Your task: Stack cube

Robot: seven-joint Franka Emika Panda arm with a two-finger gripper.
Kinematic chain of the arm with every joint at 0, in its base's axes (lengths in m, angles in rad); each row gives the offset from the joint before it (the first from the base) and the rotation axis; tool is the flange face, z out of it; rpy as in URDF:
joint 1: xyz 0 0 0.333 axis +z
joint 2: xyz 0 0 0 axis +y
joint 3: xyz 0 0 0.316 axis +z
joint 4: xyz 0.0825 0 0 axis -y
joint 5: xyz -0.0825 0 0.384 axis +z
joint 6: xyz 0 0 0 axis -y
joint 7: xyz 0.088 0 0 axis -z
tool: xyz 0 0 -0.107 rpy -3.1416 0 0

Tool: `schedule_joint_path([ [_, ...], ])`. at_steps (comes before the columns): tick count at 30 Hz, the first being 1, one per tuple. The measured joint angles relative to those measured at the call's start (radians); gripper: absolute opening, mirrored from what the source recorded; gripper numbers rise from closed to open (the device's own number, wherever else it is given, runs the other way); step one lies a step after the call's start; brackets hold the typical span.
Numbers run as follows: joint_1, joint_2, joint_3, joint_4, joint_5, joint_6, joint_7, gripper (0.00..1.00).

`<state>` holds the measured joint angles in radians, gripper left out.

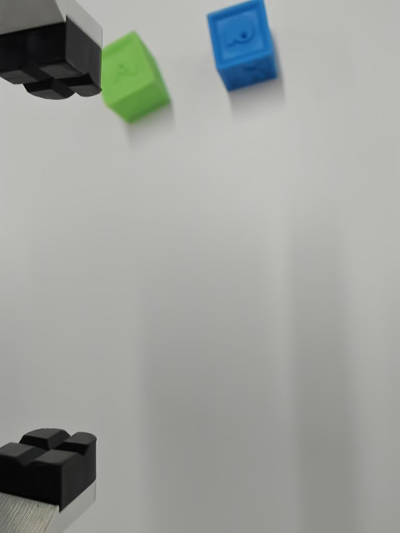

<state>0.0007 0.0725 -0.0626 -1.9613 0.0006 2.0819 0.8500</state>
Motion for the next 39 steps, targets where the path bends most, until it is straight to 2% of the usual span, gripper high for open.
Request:
schedule_joint_path([
  [20, 0.002, 0.002, 0.002, -0.002, 0.000, 0.002, 0.000, 1.00],
  [39, 0.029, 0.027, 0.015, -0.022, 0.000, 0.040, 0.007, 1.00],
])
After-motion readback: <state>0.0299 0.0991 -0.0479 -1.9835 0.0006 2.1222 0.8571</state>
